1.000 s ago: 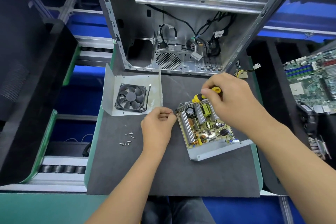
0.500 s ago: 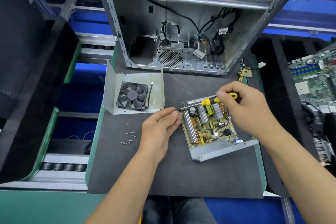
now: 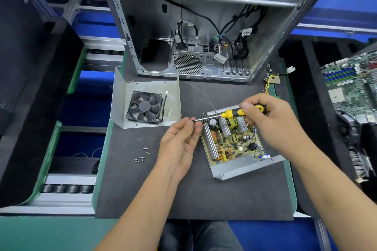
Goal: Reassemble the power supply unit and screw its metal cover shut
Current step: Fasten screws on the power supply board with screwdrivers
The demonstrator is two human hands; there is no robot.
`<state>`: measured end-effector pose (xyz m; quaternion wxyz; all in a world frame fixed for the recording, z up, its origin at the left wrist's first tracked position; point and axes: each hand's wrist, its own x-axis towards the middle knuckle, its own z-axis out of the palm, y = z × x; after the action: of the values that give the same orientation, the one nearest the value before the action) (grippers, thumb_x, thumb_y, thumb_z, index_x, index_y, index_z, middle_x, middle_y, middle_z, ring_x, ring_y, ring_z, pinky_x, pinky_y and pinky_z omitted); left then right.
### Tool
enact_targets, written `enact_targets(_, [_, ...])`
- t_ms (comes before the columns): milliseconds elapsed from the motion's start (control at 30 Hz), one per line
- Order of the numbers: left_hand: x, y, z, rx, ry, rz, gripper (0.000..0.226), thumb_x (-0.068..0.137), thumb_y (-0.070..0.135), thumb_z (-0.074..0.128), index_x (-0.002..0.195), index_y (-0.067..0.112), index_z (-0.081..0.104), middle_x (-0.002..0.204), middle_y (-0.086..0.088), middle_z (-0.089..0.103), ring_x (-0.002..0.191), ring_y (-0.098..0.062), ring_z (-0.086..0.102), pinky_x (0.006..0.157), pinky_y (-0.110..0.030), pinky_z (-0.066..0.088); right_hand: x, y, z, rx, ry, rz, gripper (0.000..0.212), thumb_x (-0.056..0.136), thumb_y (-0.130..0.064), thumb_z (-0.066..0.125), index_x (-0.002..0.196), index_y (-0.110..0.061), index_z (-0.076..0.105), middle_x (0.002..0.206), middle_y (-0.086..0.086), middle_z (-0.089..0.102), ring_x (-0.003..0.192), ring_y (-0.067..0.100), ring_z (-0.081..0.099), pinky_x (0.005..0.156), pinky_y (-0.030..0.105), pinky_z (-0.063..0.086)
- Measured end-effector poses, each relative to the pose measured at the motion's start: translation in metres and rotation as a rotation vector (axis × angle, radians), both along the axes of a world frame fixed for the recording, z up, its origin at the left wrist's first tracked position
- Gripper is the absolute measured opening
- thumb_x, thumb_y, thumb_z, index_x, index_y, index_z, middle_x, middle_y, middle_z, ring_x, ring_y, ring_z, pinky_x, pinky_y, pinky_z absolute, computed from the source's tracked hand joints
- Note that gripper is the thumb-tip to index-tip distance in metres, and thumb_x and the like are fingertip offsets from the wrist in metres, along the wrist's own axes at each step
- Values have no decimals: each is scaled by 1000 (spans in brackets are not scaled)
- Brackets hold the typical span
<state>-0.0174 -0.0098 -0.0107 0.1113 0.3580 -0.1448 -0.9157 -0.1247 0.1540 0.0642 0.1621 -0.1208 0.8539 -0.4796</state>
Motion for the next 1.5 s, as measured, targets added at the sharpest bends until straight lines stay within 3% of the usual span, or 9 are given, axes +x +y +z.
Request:
enact_targets(267, [-2, 2, 0, 38, -7, 27, 20, 69, 1, 69, 89, 3, 67, 82, -9, 75, 72, -18, 74, 63, -23, 59, 6, -2, -3, -11, 8, -53, 15, 93, -28, 65, 79, -27, 68, 55, -7, 57, 54, 9, 52, 57, 30, 47])
enact_targets(500, [-2, 3, -3, 23, 10, 4, 14, 71, 1, 69, 71, 10, 80, 84, -9, 75, 76, -18, 74, 66, -23, 59, 9, 1, -8, -23, -96, -114, 12, 93, -31, 66, 84, -24, 72, 52, -6, 57, 52, 9, 51, 69, 49, 56])
enact_targets(667, [1, 5, -4, -28, 26, -23, 14, 72, 0, 68, 71, 9, 79, 83, -9, 75, 75, -17, 74, 67, -22, 59, 8, -1, -4, -199, -189, -200, 26, 81, -33, 79, 87, -15, 62, 57, 0, 62, 52, 11, 54, 50, 25, 48])
enact_targets(767, [-1, 8, -2, -55, 46, -17, 16, 72, -1, 68, 70, 10, 78, 83, -10, 75, 76, -17, 74, 67, -22, 59, 11, -10, -3, -518, -404, -315, 33, 68, -29, 82, 82, -12, 57, 66, 5, 67, 55, 13, 59, 53, 21, 50])
enact_targets(833, [-2, 12, 0, -87, 61, -20, 17, 72, -2, 68, 69, 11, 78, 82, -10, 74, 75, -17, 74, 67, -22, 58, 15, -16, -5, -619, -481, -326, 27, 75, -22, 79, 86, -8, 58, 70, 4, 69, 60, 12, 65, 58, 20, 53])
enact_targets(933, [-3, 15, 1, -133, 89, -23, 17, 71, -1, 69, 70, 13, 78, 80, -9, 74, 74, -16, 74, 67, -22, 58, 20, -22, -8, -627, -487, -361, 18, 87, -14, 73, 94, -6, 58, 70, 2, 70, 63, 12, 68, 60, 19, 54])
enact_targets(1267, [-1, 13, -3, -304, 89, -86, 24, 67, 0, 73, 90, 7, 75, 85, -14, 75, 80, -20, 74, 72, -23, 58, 23, -24, -18, -621, -494, -422, 14, 90, -18, 71, 93, -9, 60, 73, 2, 71, 67, 12, 70, 62, 20, 55])
enact_targets(1367, [6, 9, -6, -479, 46, -171, 46, 65, 7, 80, 110, 10, 70, 100, -14, 76, 97, -21, 73, 81, -22, 57, 22, -24, -16, -596, -457, -415, 16, 91, -18, 71, 94, -8, 59, 73, 3, 71, 67, 13, 69, 62, 20, 55])
enact_targets(1500, [20, -1, -17, -956, -47, -190, 53, 68, 8, 89, 114, 28, 70, 106, 2, 75, 100, -15, 72, 85, -20, 54, 20, -24, -7, -428, -205, -344, 23, 90, -19, 72, 98, 0, 60, 72, 6, 72, 66, 17, 72, 61, 21, 55])
